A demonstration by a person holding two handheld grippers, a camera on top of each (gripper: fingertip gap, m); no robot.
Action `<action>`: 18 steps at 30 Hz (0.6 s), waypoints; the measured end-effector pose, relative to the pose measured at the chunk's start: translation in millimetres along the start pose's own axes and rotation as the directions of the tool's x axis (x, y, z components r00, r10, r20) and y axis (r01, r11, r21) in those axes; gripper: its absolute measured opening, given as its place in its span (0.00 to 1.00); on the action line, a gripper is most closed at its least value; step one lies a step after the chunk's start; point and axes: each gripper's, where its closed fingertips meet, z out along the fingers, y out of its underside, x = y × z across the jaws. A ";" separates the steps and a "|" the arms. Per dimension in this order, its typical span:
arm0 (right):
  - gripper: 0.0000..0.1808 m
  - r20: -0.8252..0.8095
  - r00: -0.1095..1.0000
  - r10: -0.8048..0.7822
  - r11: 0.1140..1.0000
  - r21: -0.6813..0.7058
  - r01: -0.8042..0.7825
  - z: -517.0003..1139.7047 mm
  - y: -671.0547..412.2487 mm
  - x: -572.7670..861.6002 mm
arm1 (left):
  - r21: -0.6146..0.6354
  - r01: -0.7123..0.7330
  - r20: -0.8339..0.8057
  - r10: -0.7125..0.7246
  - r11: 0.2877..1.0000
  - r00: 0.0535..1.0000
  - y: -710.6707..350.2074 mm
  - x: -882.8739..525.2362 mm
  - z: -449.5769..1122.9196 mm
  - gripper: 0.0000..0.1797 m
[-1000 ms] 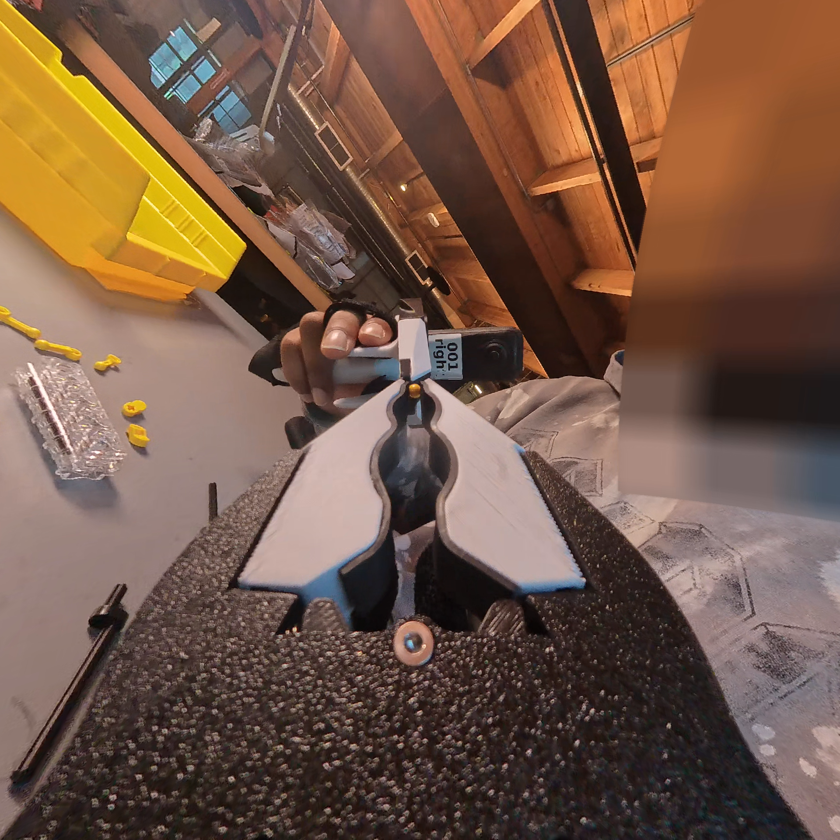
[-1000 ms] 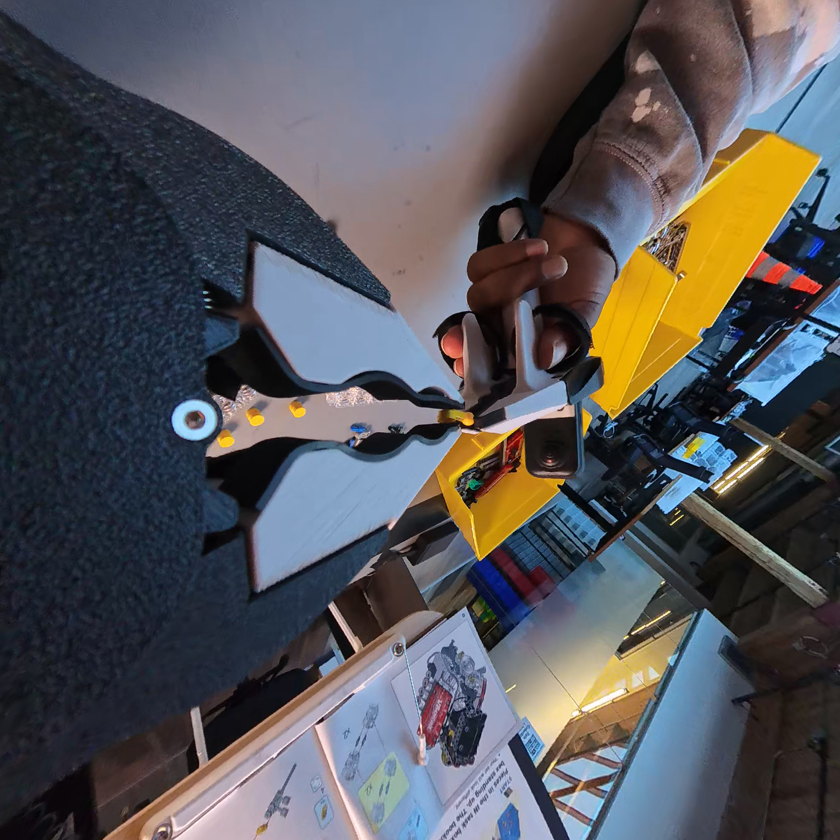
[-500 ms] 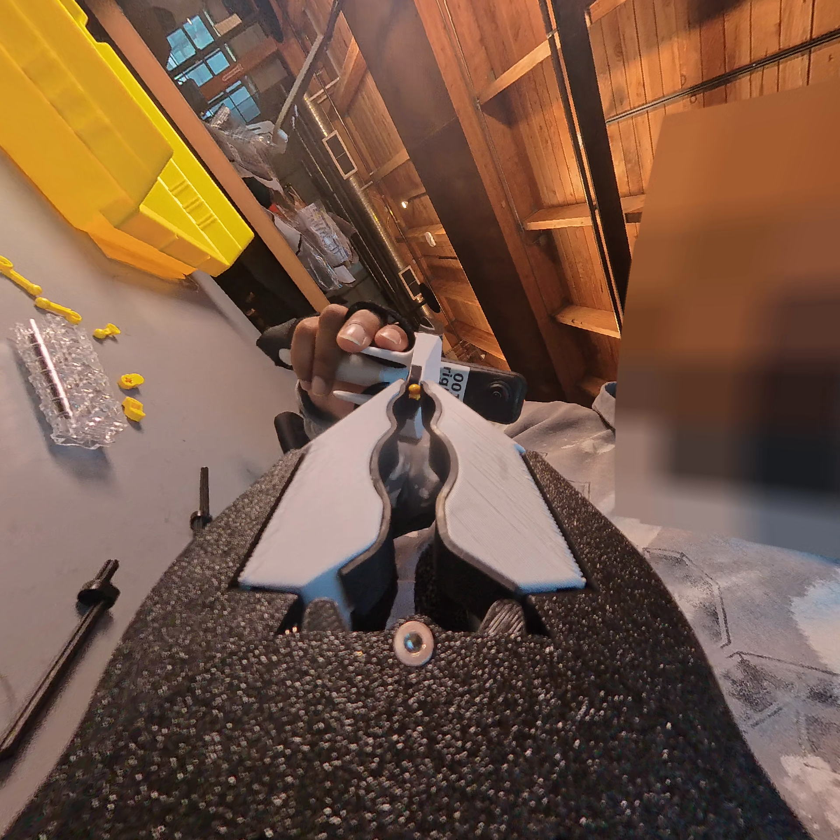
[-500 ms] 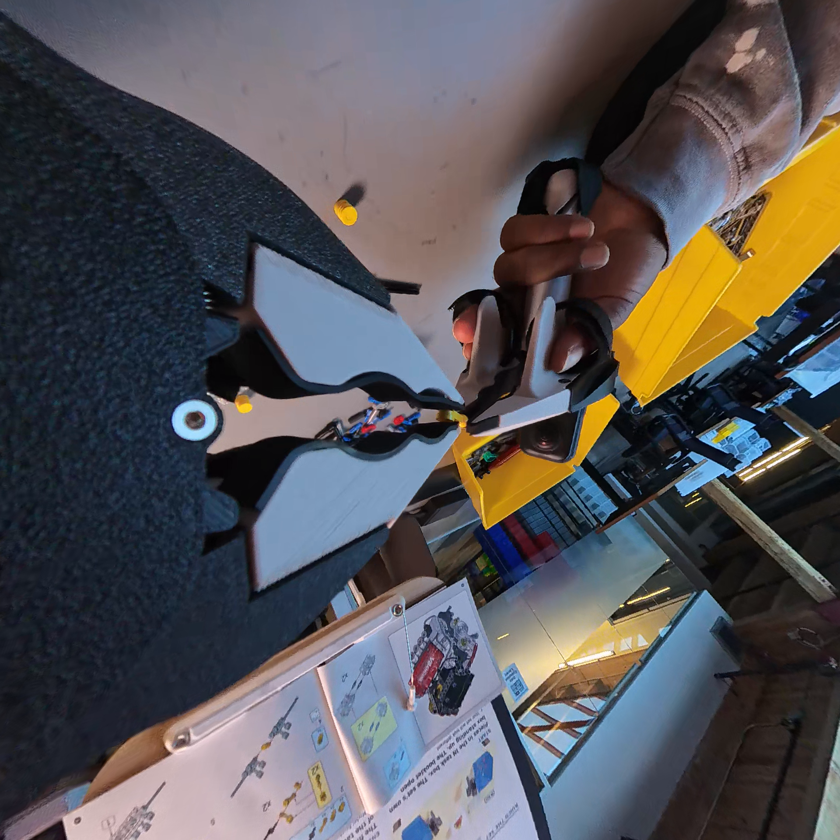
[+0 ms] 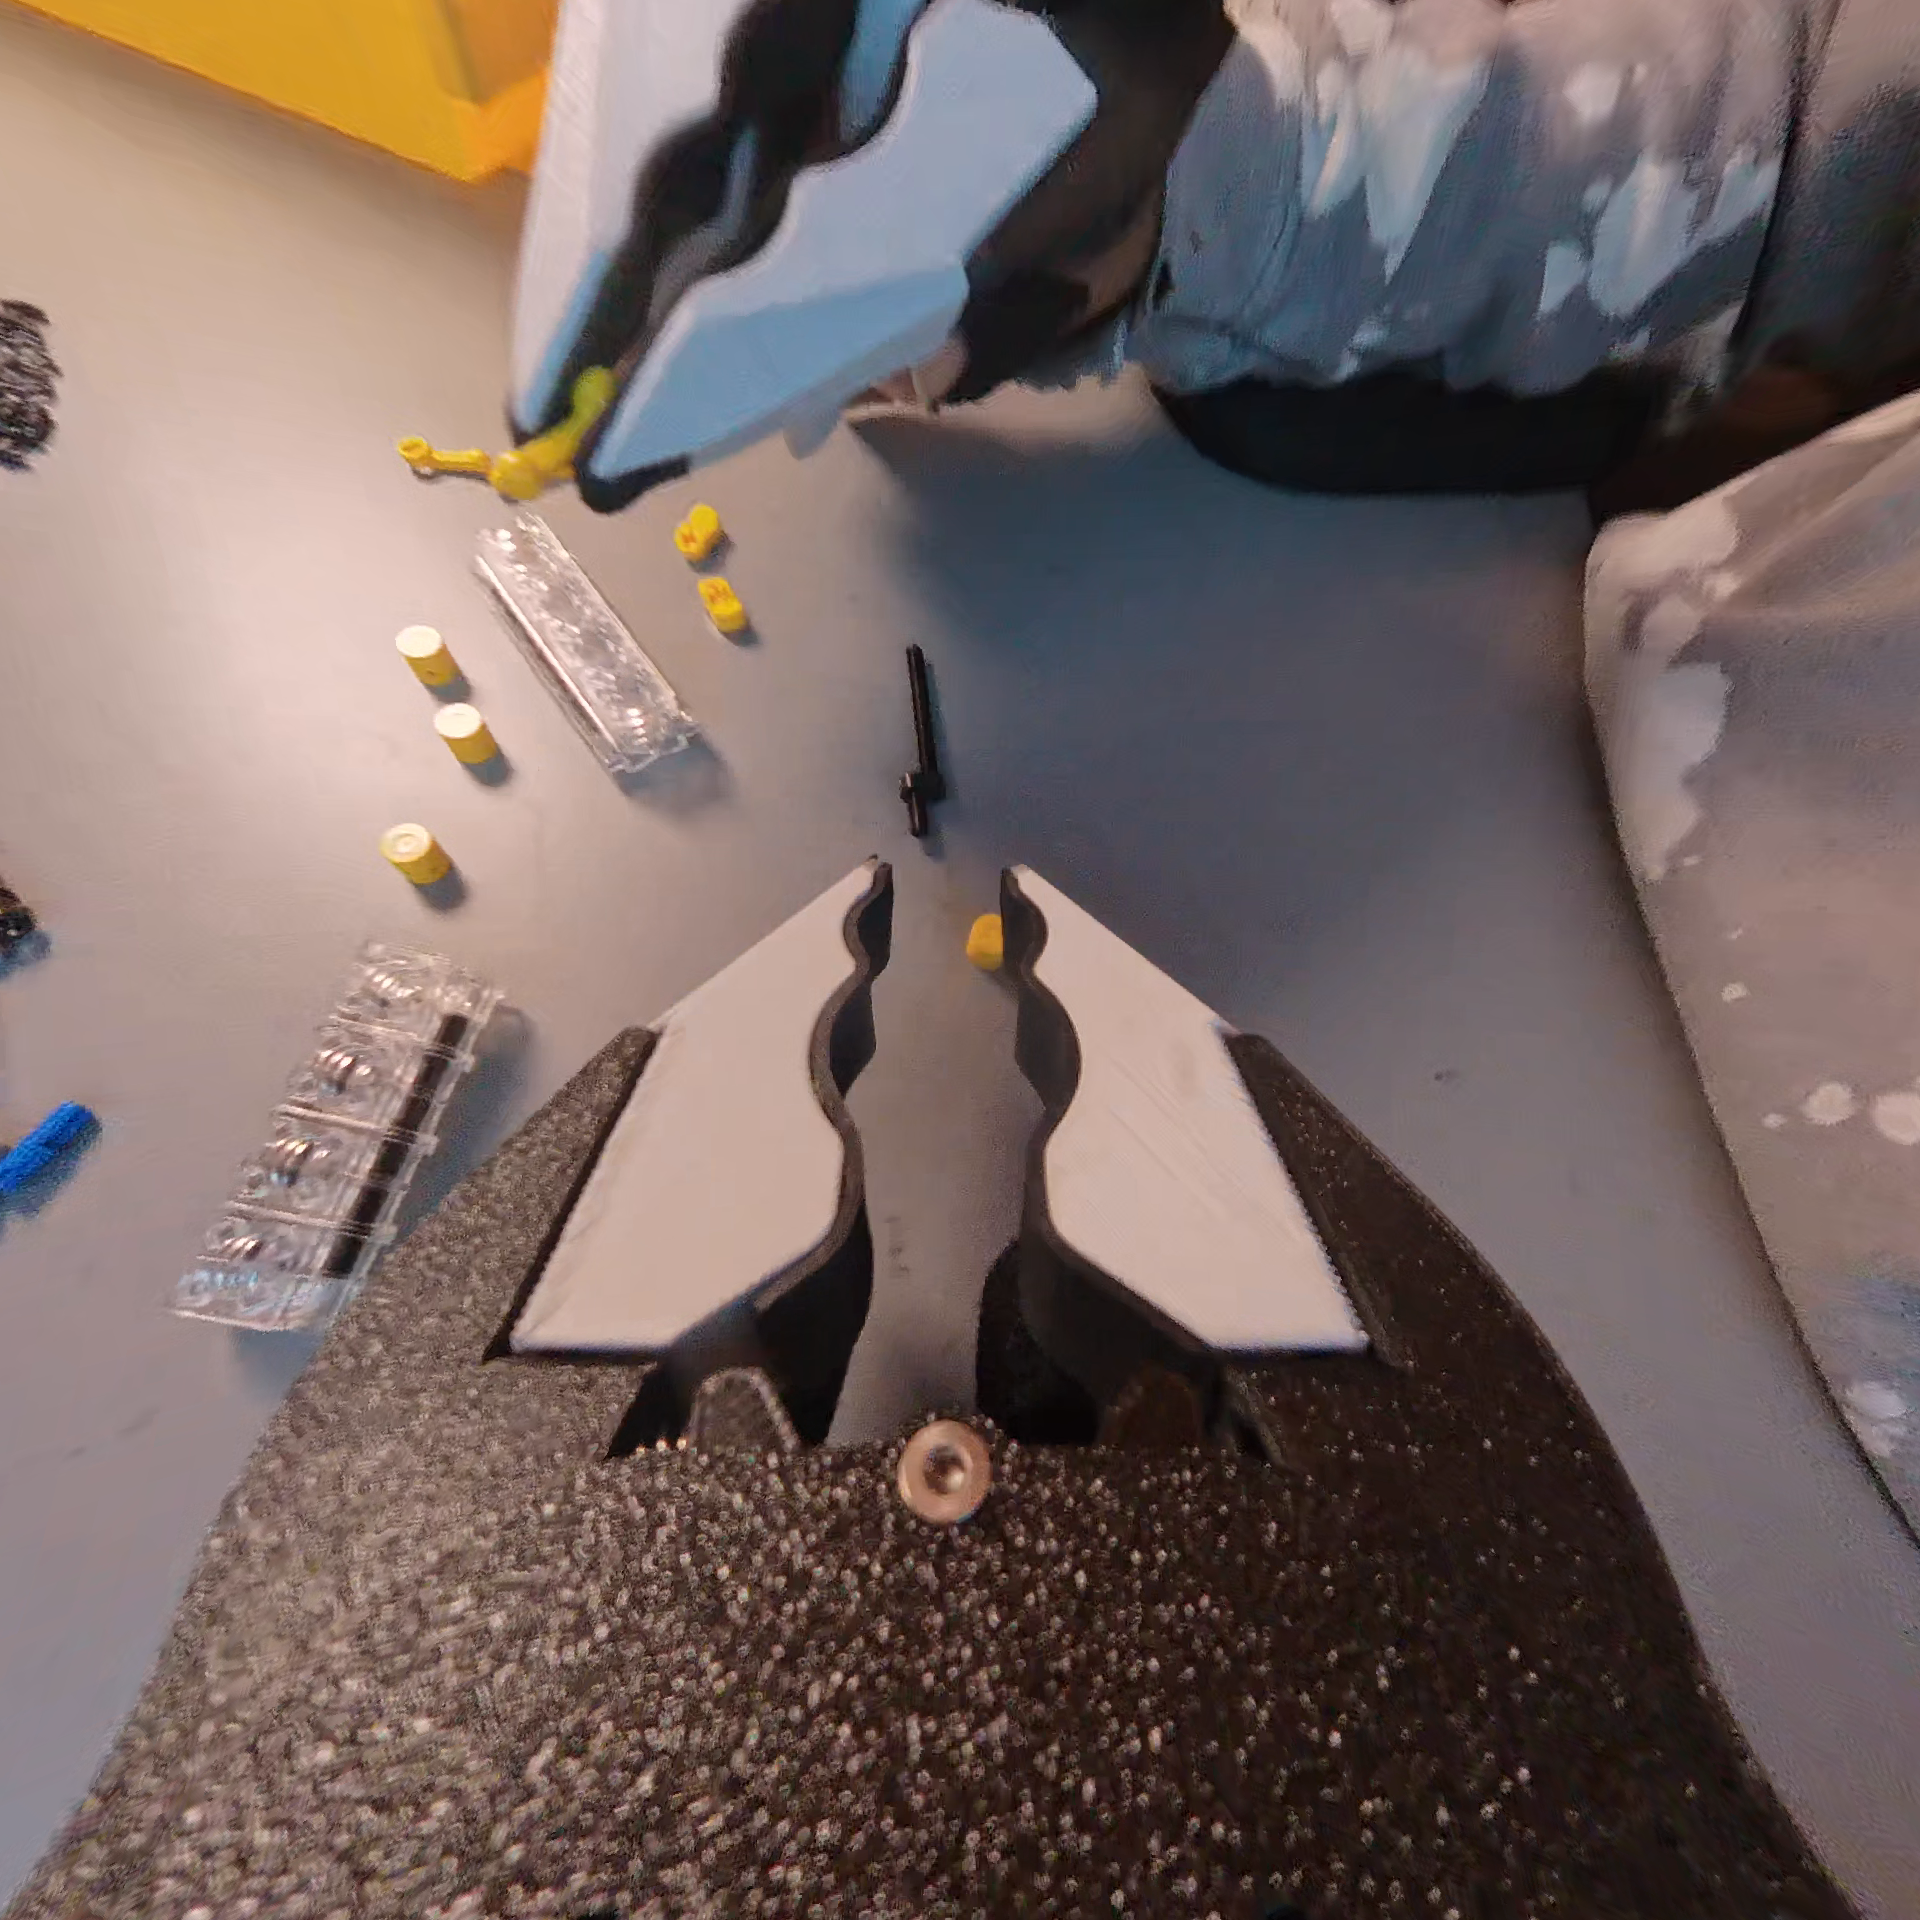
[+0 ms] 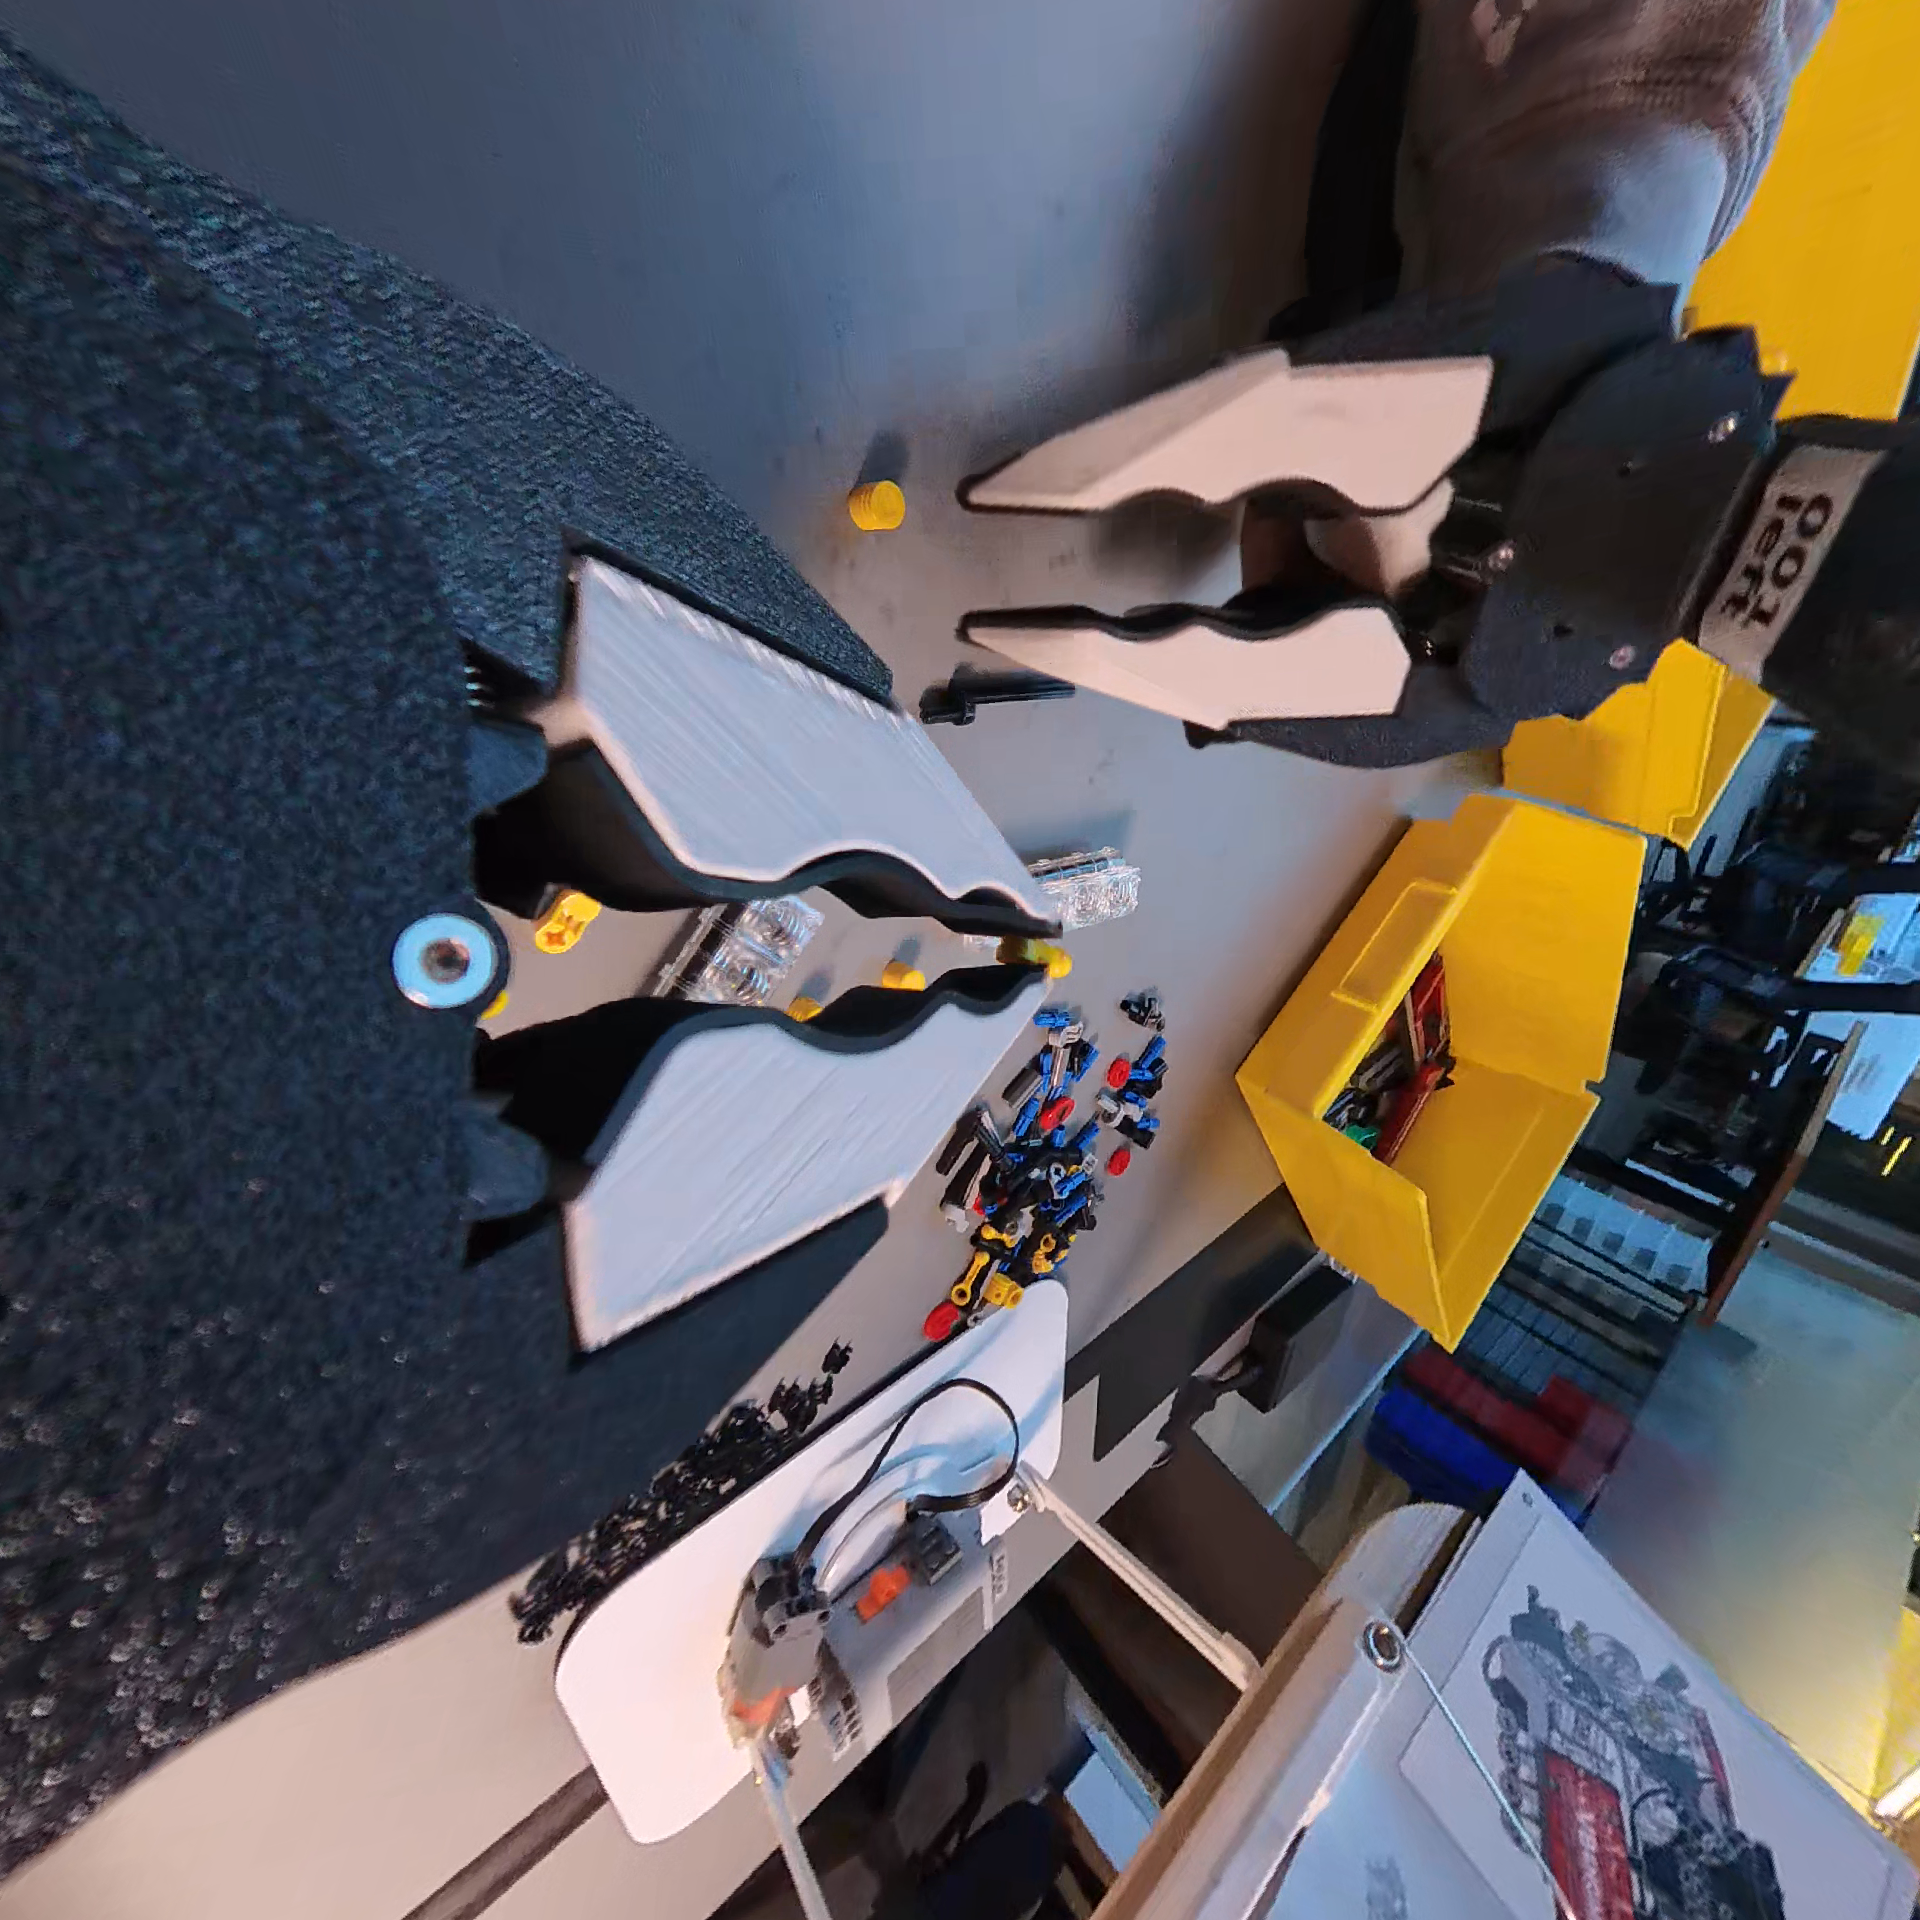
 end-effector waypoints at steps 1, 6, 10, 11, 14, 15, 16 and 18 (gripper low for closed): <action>0.02 -0.010 1.000 0.004 1.000 -0.009 -0.005 -0.3 1.6 0.3 | -0.040 -0.029 0.000 0.029 0.999 1.000 6.2 2.5 3.9 0.10; 0.02 -0.056 0.998 0.002 0.999 -0.041 -0.004 -9.5 7.3 -2.2 | -0.110 -0.085 -0.018 0.084 0.990 0.996 17.1 10.9 13.9 0.10; 0.02 -0.052 0.999 0.008 0.999 -0.037 -0.010 -13.9 6.6 -5.6 | -0.157 -0.103 0.006 0.105 0.982 0.994 25.9 7.7 20.4 0.08; 0.02 -0.043 0.999 0.011 0.999 -0.035 -0.012 -13.5 6.2 -6.7 | -0.166 -0.108 0.013 0.112 0.980 0.994 27.5 6.5 21.5 0.07; 0.02 0.013 0.999 0.033 0.999 -0.002 -0.033 -12.5 -1.2 -15.2 | -0.166 -0.104 0.032 0.111 0.981 0.993 26.0 3.3 21.8 0.04; 0.02 0.029 0.999 0.043 0.999 0.013 -0.044 -12.6 -4.2 -17.8 | -0.148 -0.082 0.062 0.092 0.986 0.994 22.8 -1.9 21.6 0.04; 0.02 0.042 0.997 0.059 0.998 0.032 -0.060 -13.2 -7.9 -19.6 | -0.098 -0.046 0.064 0.052 0.994 0.997 15.8 -4.0 20.0 0.04; 0.02 0.077 0.990 0.116 0.988 0.098 -0.123 -16.2 -20.4 -21.6 | 0.080 0.073 0.025 -0.075 0.994 0.997 -9.6 -8.1 8.7 0.04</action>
